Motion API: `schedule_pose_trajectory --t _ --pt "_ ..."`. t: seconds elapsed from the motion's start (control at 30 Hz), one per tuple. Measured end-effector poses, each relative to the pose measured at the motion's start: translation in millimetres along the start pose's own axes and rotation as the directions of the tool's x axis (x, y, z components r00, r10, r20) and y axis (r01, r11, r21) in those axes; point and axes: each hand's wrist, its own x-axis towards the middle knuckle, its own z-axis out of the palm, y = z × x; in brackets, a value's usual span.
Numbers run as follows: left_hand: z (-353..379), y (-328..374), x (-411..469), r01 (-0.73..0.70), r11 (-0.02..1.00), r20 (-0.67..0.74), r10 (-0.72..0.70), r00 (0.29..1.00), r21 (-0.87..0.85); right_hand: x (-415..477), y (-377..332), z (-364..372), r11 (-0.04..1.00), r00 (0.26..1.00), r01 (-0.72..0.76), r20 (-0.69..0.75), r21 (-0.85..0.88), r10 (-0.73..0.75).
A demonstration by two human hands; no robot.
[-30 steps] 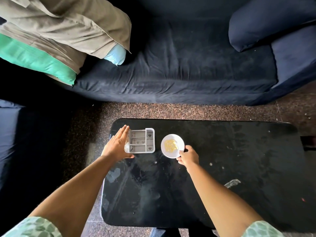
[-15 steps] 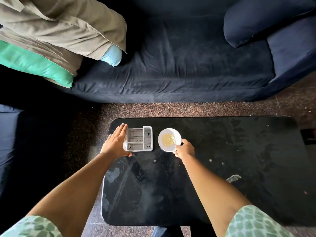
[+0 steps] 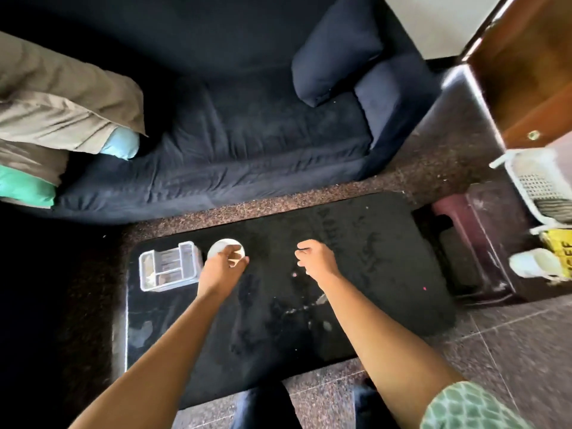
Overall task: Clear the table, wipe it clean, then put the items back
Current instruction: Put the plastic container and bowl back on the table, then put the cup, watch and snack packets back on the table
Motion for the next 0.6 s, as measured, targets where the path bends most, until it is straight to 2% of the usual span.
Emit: schedule_pose_trajectory --t 0.17,0.33,0.47,0.6 --pt "89.5 117.9 -30.6 -0.128 0.988 0.060 0.133 0.989 -0.081 -12.7 33.4 -149.2 0.996 0.988 0.073 -0.141 0.050 -0.066" --pt "209.3 239.9 -51.0 -0.210 0.963 0.119 0.231 0.965 -0.171 1.7 104.0 -310.0 0.994 0.955 0.110 -0.277 0.015 -0.102" --pt "324.5 326.8 -80.0 -0.236 0.941 0.165 0.279 0.946 -0.243 22.8 169.8 -438.7 0.985 0.934 0.100 -0.329 -0.140 -0.141" --pt "428.2 386.8 -105.1 -0.278 0.943 0.325 0.324 0.888 -0.181 28.7 219.7 -532.7 0.961 0.897 0.028 -0.417 -0.274 -0.145"
